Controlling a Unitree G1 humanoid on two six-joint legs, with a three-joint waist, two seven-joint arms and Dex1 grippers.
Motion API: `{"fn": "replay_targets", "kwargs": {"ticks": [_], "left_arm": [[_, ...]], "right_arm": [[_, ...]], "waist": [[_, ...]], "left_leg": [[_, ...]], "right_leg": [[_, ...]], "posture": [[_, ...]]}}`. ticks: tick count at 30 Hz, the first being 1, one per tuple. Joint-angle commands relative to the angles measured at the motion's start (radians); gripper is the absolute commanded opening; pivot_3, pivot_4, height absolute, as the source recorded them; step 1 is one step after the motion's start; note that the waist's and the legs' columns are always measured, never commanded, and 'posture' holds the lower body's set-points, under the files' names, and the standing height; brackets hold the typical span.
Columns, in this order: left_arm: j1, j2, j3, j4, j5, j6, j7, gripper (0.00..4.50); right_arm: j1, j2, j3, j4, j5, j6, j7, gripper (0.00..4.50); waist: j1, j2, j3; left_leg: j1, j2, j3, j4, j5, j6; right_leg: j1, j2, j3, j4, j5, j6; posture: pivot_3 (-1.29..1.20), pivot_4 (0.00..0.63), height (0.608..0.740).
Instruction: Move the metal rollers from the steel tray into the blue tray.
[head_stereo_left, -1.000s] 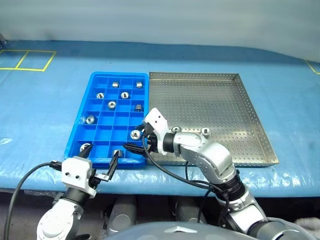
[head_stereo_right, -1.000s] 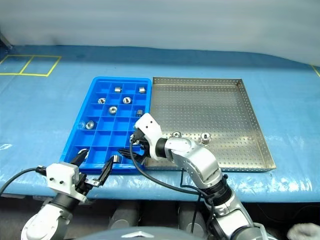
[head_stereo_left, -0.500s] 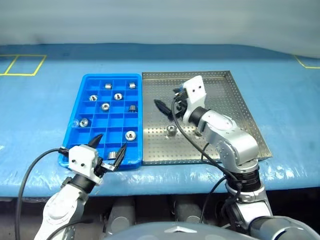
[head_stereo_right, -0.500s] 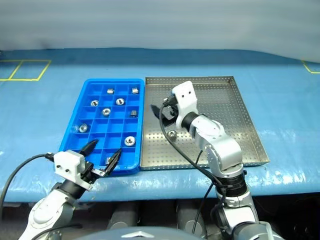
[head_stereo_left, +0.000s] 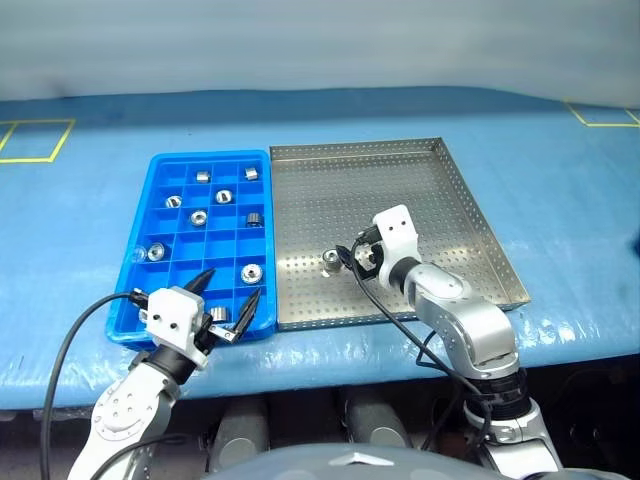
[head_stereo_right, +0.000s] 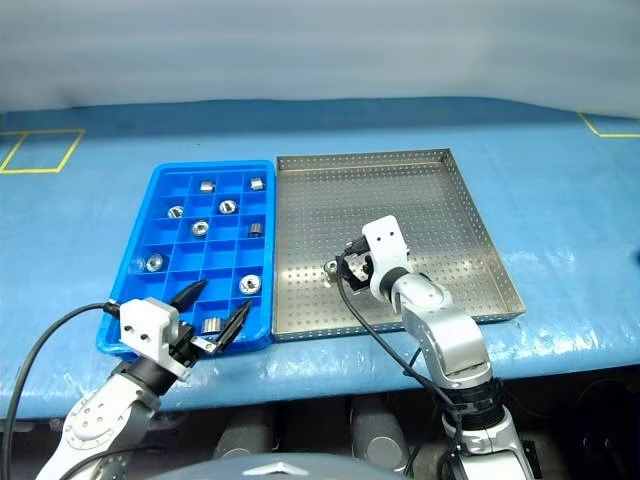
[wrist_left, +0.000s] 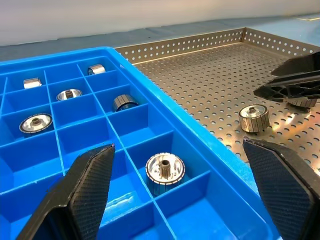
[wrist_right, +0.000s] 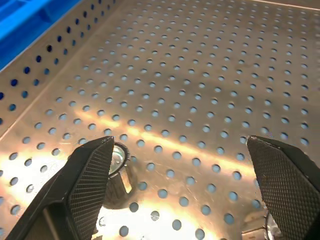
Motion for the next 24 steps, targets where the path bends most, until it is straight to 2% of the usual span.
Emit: {"fn": "replay_targets", "kwargs": {"ticks": [1,13,17,23,24], "left_arm": [[0.005,0.004,0.004,-0.033,-0.014,-0.005,0.000,4.50],[-0.005,0.005,-0.006,-0.030,-0.014,0.000,0.000,4.50],[-0.015,0.004,-0.009,-0.025,-0.014,0.000,0.001,4.50],[-0.009,0.001,-0.013,-0.028,-0.007,-0.007,0.006,4.50],[-0.004,-0.001,-0.010,-0.031,-0.007,-0.011,0.009,4.50]], "right_arm": [[0.016,0.011,-0.061,-0.018,-0.018,-0.032,-0.042,4.48],[0.121,0.002,-0.099,0.035,-0.028,-0.020,-0.040,4.48],[0.124,0.026,-0.090,0.082,-0.027,-0.050,-0.030,3.58],[0.086,0.048,-0.082,0.151,-0.030,-0.096,-0.016,1.65],[0.072,0.053,-0.073,0.151,-0.027,-0.100,-0.008,1.65]], "waist": [[0.001,0.000,0.000],[-0.002,0.000,0.000],[-0.004,-0.001,-0.001],[-0.012,-0.003,-0.003],[-0.012,-0.003,-0.003]], "left_leg": [[0.001,0.000,0.000,0.000,0.000,0.000],[0.002,0.000,0.001,-0.003,0.000,0.000],[0.004,0.000,0.002,-0.002,0.000,0.000],[0.006,0.001,0.002,-0.003,0.000,0.000],[0.006,0.001,0.002,-0.003,0.000,0.000]], "right_leg": [[0.001,0.000,0.000,0.000,0.000,0.000],[0.001,0.000,0.001,-0.001,0.000,-0.001],[0.002,0.000,0.001,-0.001,0.000,-0.001],[0.003,0.000,0.002,-0.001,0.000,-0.001],[0.003,0.000,0.002,-0.001,0.000,-0.001]], "posture": [[0.05,0.150,0.740],[0.03,0.150,0.740],[0.04,0.150,0.740],[0.07,0.150,0.740],[0.08,0.150,0.740]]}}
